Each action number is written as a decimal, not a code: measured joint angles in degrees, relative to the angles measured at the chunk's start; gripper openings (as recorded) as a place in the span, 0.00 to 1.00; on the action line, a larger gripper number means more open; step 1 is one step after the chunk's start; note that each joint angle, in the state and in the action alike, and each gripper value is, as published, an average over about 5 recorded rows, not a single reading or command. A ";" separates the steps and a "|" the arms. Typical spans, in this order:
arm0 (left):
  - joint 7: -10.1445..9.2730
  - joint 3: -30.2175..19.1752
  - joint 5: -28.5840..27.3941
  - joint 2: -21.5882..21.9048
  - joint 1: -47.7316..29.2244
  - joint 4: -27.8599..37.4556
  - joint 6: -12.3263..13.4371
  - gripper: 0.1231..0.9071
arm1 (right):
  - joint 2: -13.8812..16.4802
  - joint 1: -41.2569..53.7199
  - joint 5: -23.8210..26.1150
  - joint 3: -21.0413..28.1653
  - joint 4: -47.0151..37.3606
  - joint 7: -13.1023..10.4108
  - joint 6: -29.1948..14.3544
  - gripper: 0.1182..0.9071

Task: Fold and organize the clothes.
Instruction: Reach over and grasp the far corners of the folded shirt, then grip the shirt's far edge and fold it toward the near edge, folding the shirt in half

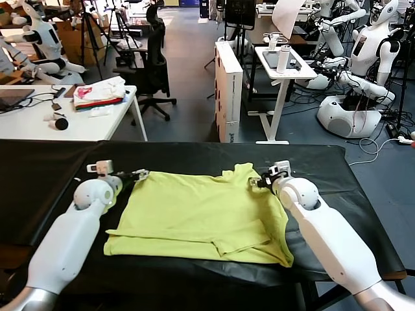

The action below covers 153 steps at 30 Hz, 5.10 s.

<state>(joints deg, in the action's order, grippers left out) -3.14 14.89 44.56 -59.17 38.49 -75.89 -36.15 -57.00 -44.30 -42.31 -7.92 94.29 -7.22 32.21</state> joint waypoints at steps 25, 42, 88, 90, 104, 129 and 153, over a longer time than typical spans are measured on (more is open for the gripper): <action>-0.85 7.36 4.73 3.59 10.16 -14.37 0.50 0.10 | 0.12 -3.19 0.63 -1.27 3.23 0.06 0.49 0.03; -0.53 5.36 1.25 0.49 6.92 -10.00 1.64 0.89 | -0.34 -1.94 0.52 -0.49 2.16 0.06 0.87 0.03; -0.64 3.57 4.84 0.22 3.75 -7.49 2.19 0.03 | 8.97 -13.87 -4.86 -7.52 16.60 -1.72 7.51 0.03; -0.86 4.71 6.17 1.11 5.63 -10.33 1.80 0.03 | 10.62 -16.28 -5.45 -8.47 18.69 -2.27 8.68 0.03; -0.68 16.27 9.62 6.41 23.41 -27.84 1.77 0.03 | 15.87 -26.68 -5.18 -11.02 25.50 -3.53 9.98 0.03; -0.49 24.30 4.76 5.55 43.98 -40.08 -0.11 0.03 | 15.27 -29.83 -5.84 -13.20 27.44 -3.11 9.98 0.03; -2.45 29.12 2.86 3.48 49.87 -45.22 -6.05 0.46 | 3.76 -23.06 -2.87 -15.63 18.73 -2.94 8.00 0.84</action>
<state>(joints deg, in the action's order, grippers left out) -5.60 44.01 47.42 -55.69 88.36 -121.11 -42.21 -53.25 -67.36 -45.19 -23.55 113.03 -10.16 40.22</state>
